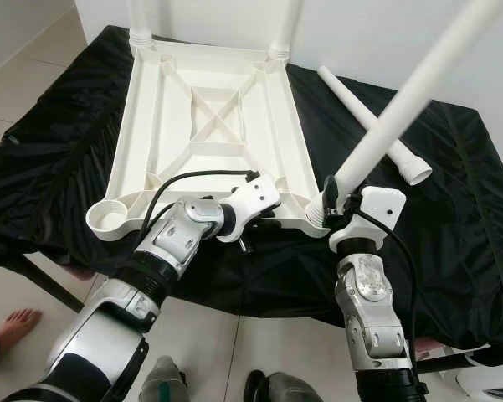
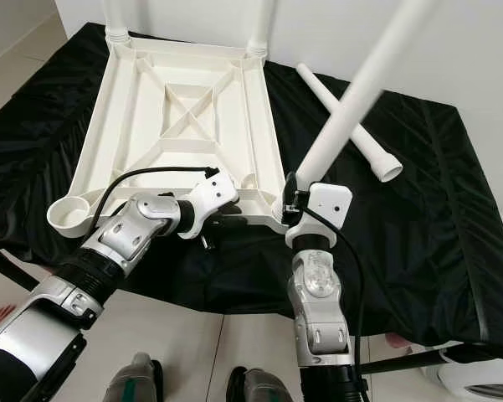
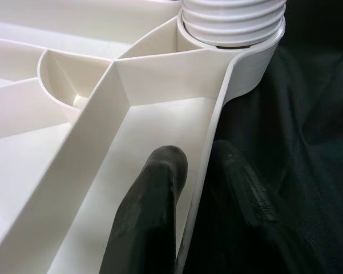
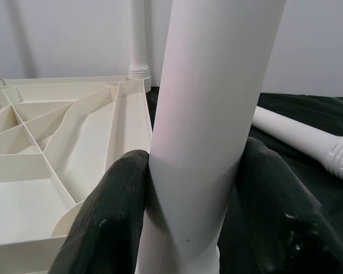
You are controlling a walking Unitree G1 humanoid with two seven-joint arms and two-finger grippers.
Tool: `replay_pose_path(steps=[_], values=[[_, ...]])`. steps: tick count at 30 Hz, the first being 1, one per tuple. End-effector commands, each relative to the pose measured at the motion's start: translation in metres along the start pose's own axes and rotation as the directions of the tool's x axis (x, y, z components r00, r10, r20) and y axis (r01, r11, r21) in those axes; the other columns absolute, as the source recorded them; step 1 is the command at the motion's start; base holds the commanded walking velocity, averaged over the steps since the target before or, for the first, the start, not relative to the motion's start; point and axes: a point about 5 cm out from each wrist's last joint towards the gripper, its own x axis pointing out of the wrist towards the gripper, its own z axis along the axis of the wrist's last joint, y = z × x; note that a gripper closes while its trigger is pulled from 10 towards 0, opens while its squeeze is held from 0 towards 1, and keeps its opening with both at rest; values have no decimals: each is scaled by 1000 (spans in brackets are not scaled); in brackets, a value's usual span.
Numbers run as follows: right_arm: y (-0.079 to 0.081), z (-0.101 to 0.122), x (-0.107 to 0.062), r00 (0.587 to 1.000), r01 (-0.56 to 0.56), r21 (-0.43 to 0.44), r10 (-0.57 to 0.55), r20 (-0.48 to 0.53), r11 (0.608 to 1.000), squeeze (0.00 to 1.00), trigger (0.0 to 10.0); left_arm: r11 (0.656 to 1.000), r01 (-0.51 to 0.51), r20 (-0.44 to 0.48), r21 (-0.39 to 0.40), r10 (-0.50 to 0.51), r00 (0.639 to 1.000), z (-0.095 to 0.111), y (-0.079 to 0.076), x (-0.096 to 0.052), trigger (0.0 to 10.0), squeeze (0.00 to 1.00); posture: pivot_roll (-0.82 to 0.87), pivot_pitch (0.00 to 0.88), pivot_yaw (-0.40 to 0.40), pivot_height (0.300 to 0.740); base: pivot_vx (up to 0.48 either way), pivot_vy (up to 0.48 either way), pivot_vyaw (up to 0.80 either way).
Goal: Building children table
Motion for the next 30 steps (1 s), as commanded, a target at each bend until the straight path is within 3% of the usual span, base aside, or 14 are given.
replay_pose_path(steps=[1, 8, 9, 10, 13, 14, 19, 23, 28, 29, 30], values=[[0, -1, -2, 1000, -1, 11, 1, -4, 1000, 0, 0, 1000, -12, -8, 18, 12, 1000, 2, 4, 0, 10000, 0, 52, 77, -107, 740, 0, 0, 0], [1, -1, -2, 1000, -10, 27, 10, -3, 1000, 0, 0, 1000, -14, -6, 18, 14, 1000, 2, 4, 0, 10000, 0, 49, 77, -105, 740, 0, 0, 0], [2, 1, 0, 1000, -27, 41, 27, 3, 999, 0, 10000, 1000, -24, 18, 8, 24, 1000, 7, 7, -1, 10000, 0, 48, 76, -101, 740, 0, 0, 0], [3, 3, 2, 999, -40, 53, 40, 9, 998, 0, 10000, 1000, -31, 39, 0, 31, 999, 11, 8, -2, 10000, 478, 48, 76, -101, 740, 0, 0, 0], [4, 4, 4, 999, -53, 63, 52, 12, 997, 0, 10000, 999, -37, 53, -2, 37, 998, 14, 10, -3, 10000, 478, 47, 76, -101, 740, 0, 0, 0], [4, 6, 8, 998, -65, 66, 63, 21, 996, 0, 10000, 1000, -30, 82, -8, 30, 996, 19, 11, -6, 10000, 1000, 44, 74, -99, 740, 0, 0, 0], [2, 11, 17, 994, -103, 65, 101, 38, 993, 0, 10000, 999, -24, 152, -31, 29, 988, 31, 13, -11, 10000, 1000, 41, 70, -99, 740, 0, 0, 0], [-8, 20, 36, 988, -149, 37, 147, 55, 988, 0, 10000, 999, 12, 277, -44, 1, 961, 55, 13, -19, 10000, 1000, 45, 62, -104, 740, 0, 0, 0], [-14, 22, 46, 980, -194, -2, 194, 49, 981, 0, 10000, 999, 27, 335, -26, -17, 942, 67, 9, -24, 10000, 1000, 49, 55, -107, 740, 0, 0, 0], [-15, 21, 49, 976, -211, -14, 212, 41, 977, 0, 10000, 1000, 22, 353, -18, -15, 935, 70, 8, -26, 10000, 373, 51, 50, -110, 740, 0, 0, 0], [-15, 21, 49, 976, -211, -14, 212, 41, 977, 0, 10000, 1000, 22, 353, -18, -15, 935, 70, 8, -26, 10000, 373, 51, 50, -110, 740, 0, 0, 0]])
